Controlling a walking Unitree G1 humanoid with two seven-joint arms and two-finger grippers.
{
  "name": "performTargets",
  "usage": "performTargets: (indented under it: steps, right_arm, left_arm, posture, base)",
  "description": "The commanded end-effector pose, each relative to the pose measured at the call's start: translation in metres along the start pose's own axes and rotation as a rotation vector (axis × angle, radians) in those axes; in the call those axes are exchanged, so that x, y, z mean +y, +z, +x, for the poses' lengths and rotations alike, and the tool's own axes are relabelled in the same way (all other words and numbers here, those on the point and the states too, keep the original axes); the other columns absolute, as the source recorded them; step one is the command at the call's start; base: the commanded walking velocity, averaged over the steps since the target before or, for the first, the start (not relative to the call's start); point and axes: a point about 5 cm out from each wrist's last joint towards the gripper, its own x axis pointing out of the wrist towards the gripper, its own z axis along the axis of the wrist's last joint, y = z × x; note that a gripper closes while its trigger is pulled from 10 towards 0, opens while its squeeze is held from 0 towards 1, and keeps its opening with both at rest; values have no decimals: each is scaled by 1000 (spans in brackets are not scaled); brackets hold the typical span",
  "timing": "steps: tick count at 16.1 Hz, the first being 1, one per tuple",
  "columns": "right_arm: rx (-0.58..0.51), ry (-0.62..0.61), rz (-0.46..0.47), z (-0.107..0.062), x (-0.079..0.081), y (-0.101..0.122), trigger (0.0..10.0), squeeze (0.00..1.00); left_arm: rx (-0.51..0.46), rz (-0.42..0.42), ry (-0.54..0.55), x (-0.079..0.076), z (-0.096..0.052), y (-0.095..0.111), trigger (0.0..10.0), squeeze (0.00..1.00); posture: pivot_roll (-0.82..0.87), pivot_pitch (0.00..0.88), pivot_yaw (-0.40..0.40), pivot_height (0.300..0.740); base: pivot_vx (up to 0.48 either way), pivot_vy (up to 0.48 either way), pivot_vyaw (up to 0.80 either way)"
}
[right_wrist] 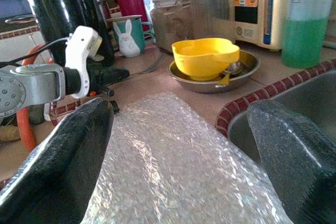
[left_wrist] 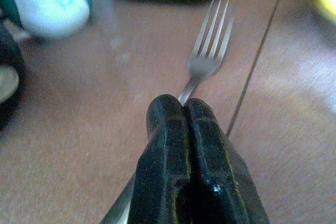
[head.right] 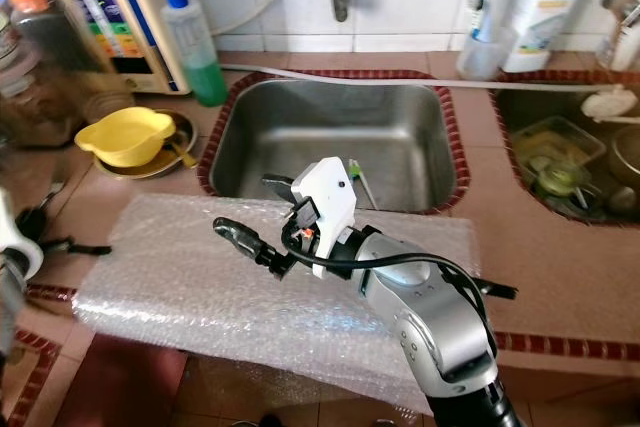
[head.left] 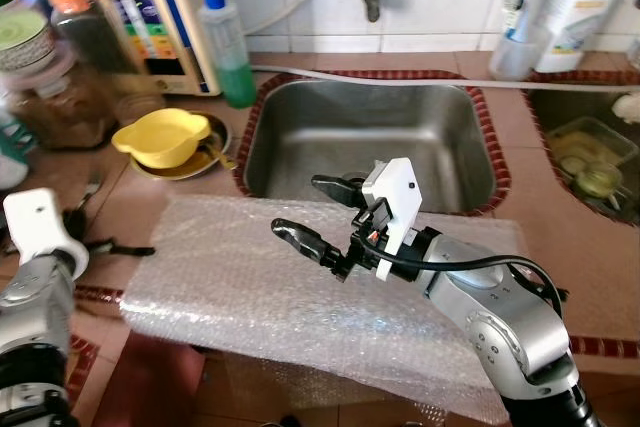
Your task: Kitchen organization
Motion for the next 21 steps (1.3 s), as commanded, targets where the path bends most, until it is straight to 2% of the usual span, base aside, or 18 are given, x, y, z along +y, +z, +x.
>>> performTargets:
  steps: [1, 4, 7, 8, 9, 10, 12, 15, 18, 21]
  right_arm:
    - [-13, 7, -12, 1, 0, 3, 10000, 447]
    - [-17, -3, -17, 1, -2, 3, 10000, 424]
    - [-20, -12, -20, 2, -4, 3, 10000, 404]
    - [-22, -11, -21, 2, -4, 3, 10000, 392]
    - [-21, -12, -21, 2, -3, 3, 10000, 376]
    - [-21, -12, -22, 2, -3, 3, 10000, 376]
    - [-21, -16, -22, 1, -3, 3, 10000, 376]
    - [-20, -20, -21, -1, -2, 3, 10000, 373]
    - [-18, -21, -19, -3, 0, 2, 10000, 373]
    - [-14, -29, -16, -6, 2, 2, 10000, 376]
  left_arm:
    - [-65, -21, 22, 3, -2, 10, 0, 0]
    - [-138, -52, -3, -8, -5, 20, 0, 0]
    - [-147, -37, -59, -15, -4, 20, 0, 0]
    - [-152, -48, -68, -16, -4, 22, 5490, 1000]
    - [-159, -63, -75, -17, -1, 25, 10000, 1000]
    - [-165, -69, -76, -18, 1, 28, 10000, 1000]
    - [-152, -24, -36, -18, 8, 32, 10000, 1000]
    - [-129, 17, -59, -27, 17, 36, 10000, 1000]
    - [-117, 72, -26, -32, 24, 39, 10000, 1000]
    - [-99, 88, 1, -33, 27, 39, 10000, 1000]
  posture:
    - [-206, 125, 104, 740]
    - [-206, 123, 105, 740]
    - [-206, 124, 106, 740]
    - [-206, 125, 106, 740]
    - [-207, 126, 106, 740]
    - [-208, 127, 107, 740]
    - [-209, 128, 107, 740]
    - [-231, 138, 112, 740]
    - [-247, 150, 116, 740]
    - [-257, 156, 123, 740]
  base:
    - [0, 0, 0]
    - [0, 0, 0]
    - [0, 0, 0]
    - [0, 0, 0]
    - [0, 0, 0]
    - [0, 0, 0]
    - [0, 0, 0]
    - [0, 0, 0]
    - [0, 0, 0]
    - [0, 0, 0]
